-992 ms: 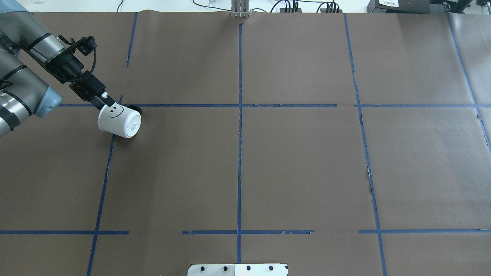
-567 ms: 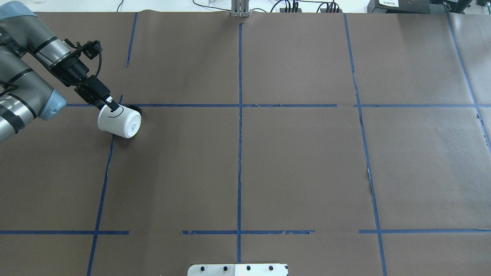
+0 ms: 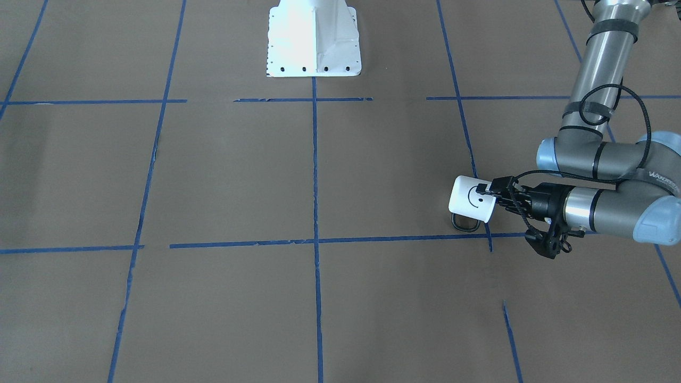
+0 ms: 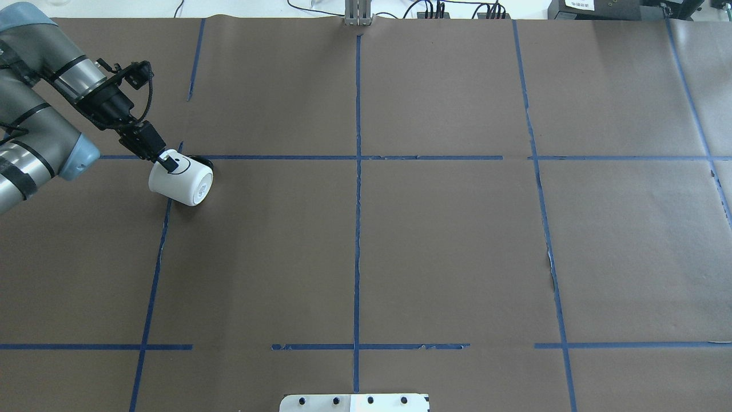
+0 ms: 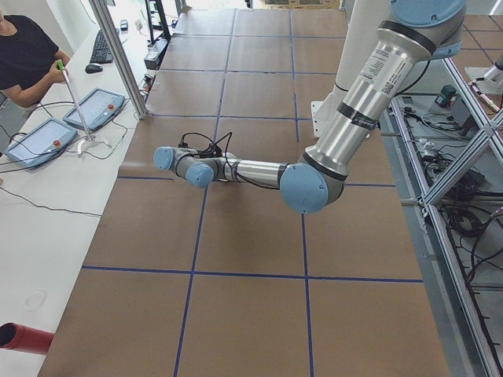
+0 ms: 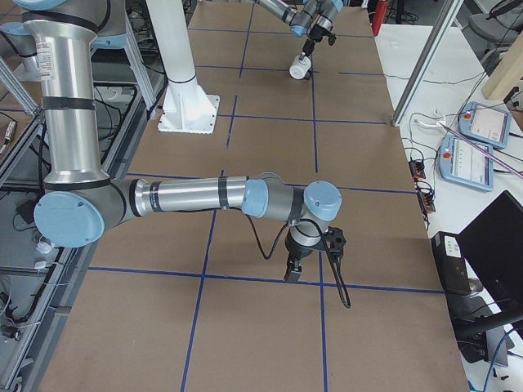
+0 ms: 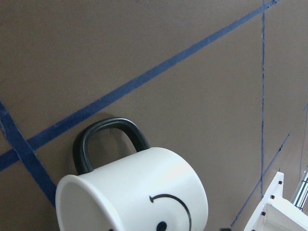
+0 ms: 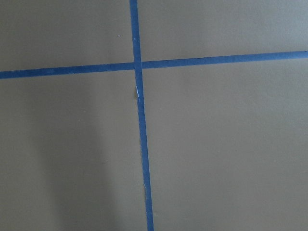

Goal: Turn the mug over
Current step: 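Lower the left gripper onto the mug's bottom end and close it, then lift the mug with the left gripper and carry it farther from the robot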

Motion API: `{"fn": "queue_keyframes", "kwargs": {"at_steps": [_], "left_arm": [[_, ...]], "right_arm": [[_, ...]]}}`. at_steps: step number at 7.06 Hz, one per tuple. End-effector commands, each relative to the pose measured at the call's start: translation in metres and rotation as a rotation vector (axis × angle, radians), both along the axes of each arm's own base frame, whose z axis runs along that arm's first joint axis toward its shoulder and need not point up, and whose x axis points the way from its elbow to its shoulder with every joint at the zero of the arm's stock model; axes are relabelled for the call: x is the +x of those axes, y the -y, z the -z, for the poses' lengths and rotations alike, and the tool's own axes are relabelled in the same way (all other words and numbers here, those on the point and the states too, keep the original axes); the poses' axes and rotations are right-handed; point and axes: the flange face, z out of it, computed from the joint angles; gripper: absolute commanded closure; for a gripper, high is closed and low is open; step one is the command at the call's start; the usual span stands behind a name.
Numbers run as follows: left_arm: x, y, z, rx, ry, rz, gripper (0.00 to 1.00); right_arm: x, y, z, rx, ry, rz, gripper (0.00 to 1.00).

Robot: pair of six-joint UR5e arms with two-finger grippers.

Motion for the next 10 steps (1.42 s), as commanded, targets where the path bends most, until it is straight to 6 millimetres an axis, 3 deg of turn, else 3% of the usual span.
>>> {"fn": "queue_keyframes", "kwargs": {"at_steps": [1,5,7,9,10], "left_arm": [[-0.004,-0.007,0.029,-0.042,0.010,0.003,1.00],[-0.020,-0.034,0.114,-0.105,0.041,0.025,1.00],[-0.031,-0.046,0.197,-0.023,0.140,0.211,1.00],[-0.015,-0.063,0.233,-0.024,0.159,0.369,1.00],[0.006,-0.075,0.251,-0.055,0.164,0.457,1.00]], "right_arm": [[0.000,0.000,0.000,0.000,0.000,0.000,0.00],[0.000,0.000,0.000,0.000,0.000,0.000,0.00],[0.000,0.000,0.000,0.000,0.000,0.000,0.00],[0.000,0.000,0.000,0.000,0.000,0.000,0.00],[0.000,0.000,0.000,0.000,0.000,0.000,0.00]]}}
